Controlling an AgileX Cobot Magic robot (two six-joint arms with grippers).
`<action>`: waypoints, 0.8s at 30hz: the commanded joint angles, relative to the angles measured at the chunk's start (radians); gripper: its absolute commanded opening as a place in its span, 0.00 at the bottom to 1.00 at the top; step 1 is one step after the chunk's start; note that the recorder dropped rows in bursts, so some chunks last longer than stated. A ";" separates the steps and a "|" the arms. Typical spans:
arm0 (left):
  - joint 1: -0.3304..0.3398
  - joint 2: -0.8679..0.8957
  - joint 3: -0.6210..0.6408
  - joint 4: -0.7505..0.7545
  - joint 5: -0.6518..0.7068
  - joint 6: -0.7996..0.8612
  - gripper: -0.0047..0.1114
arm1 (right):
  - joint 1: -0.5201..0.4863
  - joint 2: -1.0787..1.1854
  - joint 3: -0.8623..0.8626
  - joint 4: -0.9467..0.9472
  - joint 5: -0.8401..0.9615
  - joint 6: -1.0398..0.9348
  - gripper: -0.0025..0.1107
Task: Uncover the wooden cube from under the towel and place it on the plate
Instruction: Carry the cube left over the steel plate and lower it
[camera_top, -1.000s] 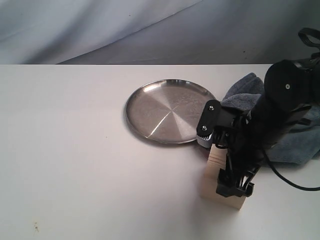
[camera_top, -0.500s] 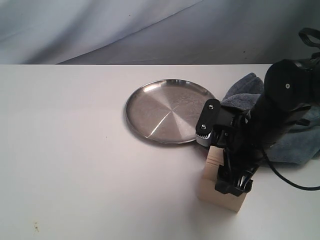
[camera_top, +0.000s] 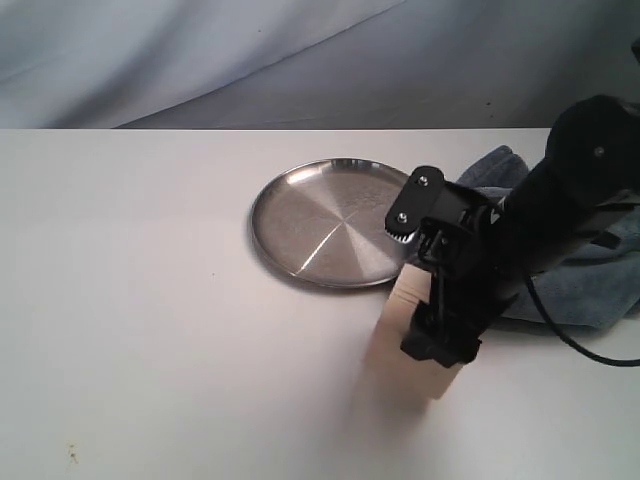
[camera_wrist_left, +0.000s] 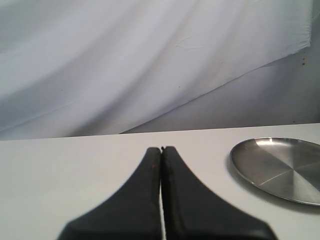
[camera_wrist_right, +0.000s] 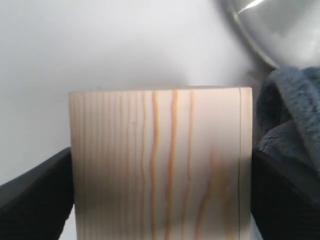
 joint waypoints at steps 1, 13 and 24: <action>0.002 -0.004 0.004 -0.002 -0.011 -0.001 0.04 | 0.006 -0.044 -0.007 0.071 -0.154 -0.001 0.38; 0.002 -0.004 0.004 -0.002 -0.011 -0.001 0.04 | 0.006 -0.035 -0.017 0.212 -0.501 -0.017 0.38; 0.002 -0.004 0.004 -0.002 -0.011 -0.001 0.04 | 0.006 0.191 -0.293 0.257 -0.450 0.001 0.38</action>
